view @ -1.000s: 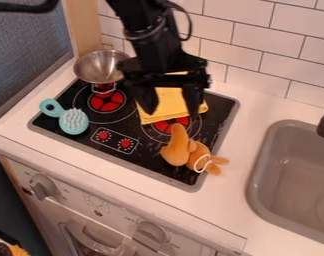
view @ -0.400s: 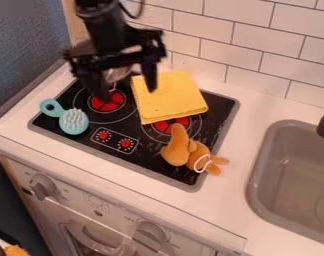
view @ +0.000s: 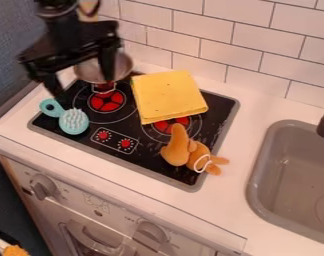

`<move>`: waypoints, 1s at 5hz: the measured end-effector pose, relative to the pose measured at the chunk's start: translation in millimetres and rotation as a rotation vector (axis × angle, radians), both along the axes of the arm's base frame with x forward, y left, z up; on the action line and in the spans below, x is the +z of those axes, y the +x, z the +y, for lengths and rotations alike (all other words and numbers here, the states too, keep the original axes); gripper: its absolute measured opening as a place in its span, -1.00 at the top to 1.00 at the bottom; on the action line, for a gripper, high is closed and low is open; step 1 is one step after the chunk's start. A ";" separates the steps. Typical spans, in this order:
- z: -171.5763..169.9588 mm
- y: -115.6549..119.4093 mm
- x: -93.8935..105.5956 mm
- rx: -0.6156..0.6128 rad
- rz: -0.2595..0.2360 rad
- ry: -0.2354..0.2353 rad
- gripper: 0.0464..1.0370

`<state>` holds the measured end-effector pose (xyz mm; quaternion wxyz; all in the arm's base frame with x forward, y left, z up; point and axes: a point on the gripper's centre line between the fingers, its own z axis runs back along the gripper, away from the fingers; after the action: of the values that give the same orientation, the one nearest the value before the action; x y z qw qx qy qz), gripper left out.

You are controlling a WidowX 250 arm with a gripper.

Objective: Put the blue brush in the pot on the left burner

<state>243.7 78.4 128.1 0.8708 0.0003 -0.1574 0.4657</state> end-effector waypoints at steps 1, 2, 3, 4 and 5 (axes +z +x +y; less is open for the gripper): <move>20.3 -7.3 -5.7 0.138 -0.004 0.040 -0.92; 35.6 -12.9 -22.9 0.265 -0.016 0.095 -0.92; 45.4 -12.6 -36.8 0.322 -0.018 0.125 -0.92; 51.5 -8.8 -57.6 0.362 0.003 0.133 -0.92; 55.7 -0.5 -72.2 0.391 -0.023 0.107 -0.92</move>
<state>243.2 134.1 55.9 0.7607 0.0720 -0.1887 0.6169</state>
